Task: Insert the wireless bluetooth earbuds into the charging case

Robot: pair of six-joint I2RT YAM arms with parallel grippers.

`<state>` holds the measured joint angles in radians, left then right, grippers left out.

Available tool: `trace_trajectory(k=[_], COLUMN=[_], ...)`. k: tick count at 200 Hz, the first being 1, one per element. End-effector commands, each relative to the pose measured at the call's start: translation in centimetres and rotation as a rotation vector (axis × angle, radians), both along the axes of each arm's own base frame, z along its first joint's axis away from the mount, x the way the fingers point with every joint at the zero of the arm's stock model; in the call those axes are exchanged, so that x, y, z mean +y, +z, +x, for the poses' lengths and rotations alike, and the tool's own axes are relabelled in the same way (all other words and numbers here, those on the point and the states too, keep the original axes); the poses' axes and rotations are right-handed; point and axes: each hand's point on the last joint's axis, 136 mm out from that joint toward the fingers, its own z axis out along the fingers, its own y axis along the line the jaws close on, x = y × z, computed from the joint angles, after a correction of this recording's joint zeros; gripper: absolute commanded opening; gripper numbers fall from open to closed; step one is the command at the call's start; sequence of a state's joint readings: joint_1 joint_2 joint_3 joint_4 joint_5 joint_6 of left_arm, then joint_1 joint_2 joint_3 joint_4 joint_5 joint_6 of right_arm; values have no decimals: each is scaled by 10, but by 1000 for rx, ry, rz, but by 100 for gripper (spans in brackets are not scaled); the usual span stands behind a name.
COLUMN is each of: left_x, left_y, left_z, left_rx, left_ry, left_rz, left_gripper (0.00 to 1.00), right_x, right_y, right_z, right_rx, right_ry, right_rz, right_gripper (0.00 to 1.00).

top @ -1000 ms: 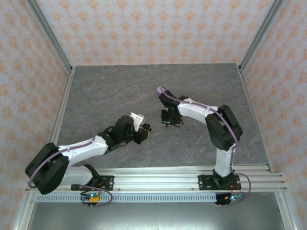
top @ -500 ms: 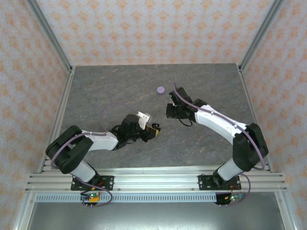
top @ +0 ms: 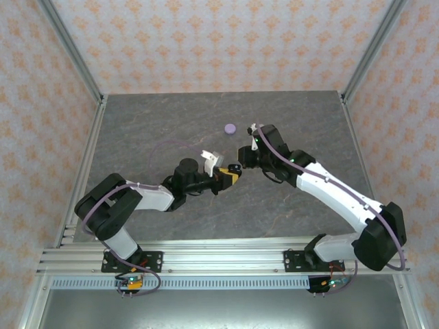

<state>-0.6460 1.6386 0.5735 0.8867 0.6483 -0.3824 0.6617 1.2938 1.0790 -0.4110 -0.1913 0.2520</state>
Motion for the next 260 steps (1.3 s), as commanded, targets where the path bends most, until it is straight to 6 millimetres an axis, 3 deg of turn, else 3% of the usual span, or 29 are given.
trace_trajectory(k=[1,57,159,260], left_x=[-10,-15,-21,-19], left_y=[32,51,57,59], left_z=[4,3,-7,-3], left_rx=[-70,-84,-105,-115], left_ry=[-28,-48,-90,-66], left_rz=[-82,-109,-92,-72], left_gripper=[15,15,15,15], right_x=[-1,-3,0,-2], right_y=[10,8,6,0], right_z=[-1,-5,-6,-7], right_rx=[-65,-78,-73,-63], right_ry=[15,21,27,24], right_rz=[-12,-26,-24,-38], right_gripper=[18,18,19,19])
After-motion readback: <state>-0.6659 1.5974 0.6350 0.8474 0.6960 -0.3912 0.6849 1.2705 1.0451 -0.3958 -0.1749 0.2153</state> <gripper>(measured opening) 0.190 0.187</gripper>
